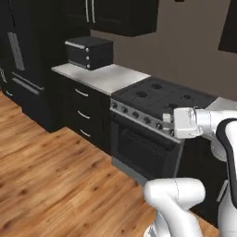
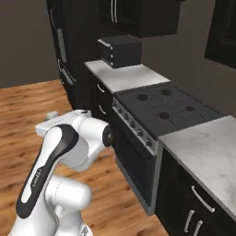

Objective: Pick up the marshmallow and place it in the cup of hot chocolate on the dining counter.

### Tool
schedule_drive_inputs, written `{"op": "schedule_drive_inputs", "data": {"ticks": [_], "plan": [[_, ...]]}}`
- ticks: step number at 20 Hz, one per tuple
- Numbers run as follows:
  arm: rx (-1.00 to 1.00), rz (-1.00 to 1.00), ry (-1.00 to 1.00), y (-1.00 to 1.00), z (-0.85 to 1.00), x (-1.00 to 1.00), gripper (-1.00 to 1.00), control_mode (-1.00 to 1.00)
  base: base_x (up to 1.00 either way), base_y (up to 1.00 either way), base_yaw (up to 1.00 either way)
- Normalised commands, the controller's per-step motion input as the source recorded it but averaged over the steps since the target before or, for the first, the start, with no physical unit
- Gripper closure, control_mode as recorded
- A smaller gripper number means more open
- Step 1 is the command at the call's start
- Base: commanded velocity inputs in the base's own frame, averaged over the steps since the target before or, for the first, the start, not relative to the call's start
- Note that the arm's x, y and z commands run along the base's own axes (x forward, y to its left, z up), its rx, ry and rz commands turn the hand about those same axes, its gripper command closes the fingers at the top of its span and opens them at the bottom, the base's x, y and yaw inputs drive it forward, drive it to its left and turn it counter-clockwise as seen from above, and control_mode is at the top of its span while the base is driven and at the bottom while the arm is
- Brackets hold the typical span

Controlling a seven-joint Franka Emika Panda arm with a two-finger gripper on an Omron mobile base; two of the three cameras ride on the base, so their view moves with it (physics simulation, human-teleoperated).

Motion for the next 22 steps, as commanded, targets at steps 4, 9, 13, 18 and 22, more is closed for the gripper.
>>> {"op": "schedule_drive_inputs", "data": {"ticks": [4,9,13,18,22], "plan": [[0.0,0.0,0.0,0.0,0.0,0.0,1.0,1.0,0.0,0.0,1.0],[0.0,0.0,0.0,0.0,0.0,0.0,1.0,1.0,0.0,0.0,1.0],[0.0,0.0,0.0,0.0,0.0,0.0,1.0,1.0,0.01,0.0,1.0],[0.0,0.0,0.0,0.0,0.0,0.0,1.0,1.0,0.27,0.0,0.99],[0.0,0.0,0.0,0.0,0.0,0.0,1.0,1.0,0.37,-0.17,0.89]]}}
